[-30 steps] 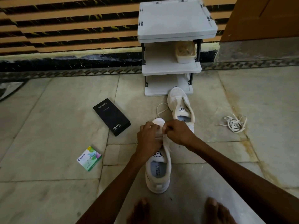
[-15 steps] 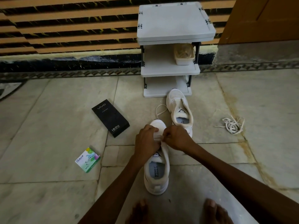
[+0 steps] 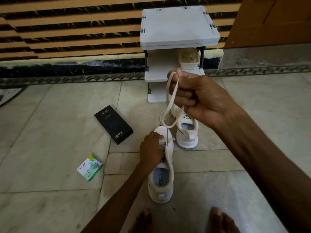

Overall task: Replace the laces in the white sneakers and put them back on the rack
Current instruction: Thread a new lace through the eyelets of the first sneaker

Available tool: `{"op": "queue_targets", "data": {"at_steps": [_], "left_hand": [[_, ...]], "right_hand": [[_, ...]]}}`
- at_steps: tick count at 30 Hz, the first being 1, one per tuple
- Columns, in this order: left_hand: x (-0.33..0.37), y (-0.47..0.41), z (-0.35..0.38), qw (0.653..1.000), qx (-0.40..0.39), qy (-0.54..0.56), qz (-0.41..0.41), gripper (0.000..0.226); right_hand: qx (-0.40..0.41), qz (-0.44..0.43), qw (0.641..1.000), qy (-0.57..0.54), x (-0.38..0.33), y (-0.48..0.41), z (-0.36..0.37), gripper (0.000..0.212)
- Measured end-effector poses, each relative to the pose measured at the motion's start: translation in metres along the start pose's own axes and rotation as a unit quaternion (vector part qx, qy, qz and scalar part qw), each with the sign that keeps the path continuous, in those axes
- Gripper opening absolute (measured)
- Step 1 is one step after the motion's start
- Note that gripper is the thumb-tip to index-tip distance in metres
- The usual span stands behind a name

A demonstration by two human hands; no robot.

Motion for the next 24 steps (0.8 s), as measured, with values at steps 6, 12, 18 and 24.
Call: {"op": "queue_targets", "data": {"at_steps": [6,12,18,24], "left_hand": [[-0.006,-0.007,0.005,0.996,-0.05,0.074,0.02,0.05],[-0.017,-0.026,0.0,0.979,-0.119,0.16,-0.028,0.025],[0.024,-0.038,0.011,0.98,-0.181,-0.033,0.076,0.027],[0.037,-0.043,0.007,0.977,-0.192,0.086,-0.021,0.025]], "right_hand": [[0.102,0.052,0.977,0.18,0.016,-0.002,-0.035,0.025],[0.111,0.245,0.564,0.781,0.107,-0.001,-0.094,0.027],[0.09,0.348,0.483,0.798,0.191,-0.003,-0.15,0.034],[0.22,0.249,0.608,0.721,0.173,-0.017,-0.166,0.021]]}}
Point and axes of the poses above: each hand's wrist, its own y-axis away from the middle knuckle, its own z-axis out of the palm, x = y × z, the point moved 8 cm from there along -y, towards the middle knuckle, and after that the axes turned 15 degrees about z, right-handed, at the moved point
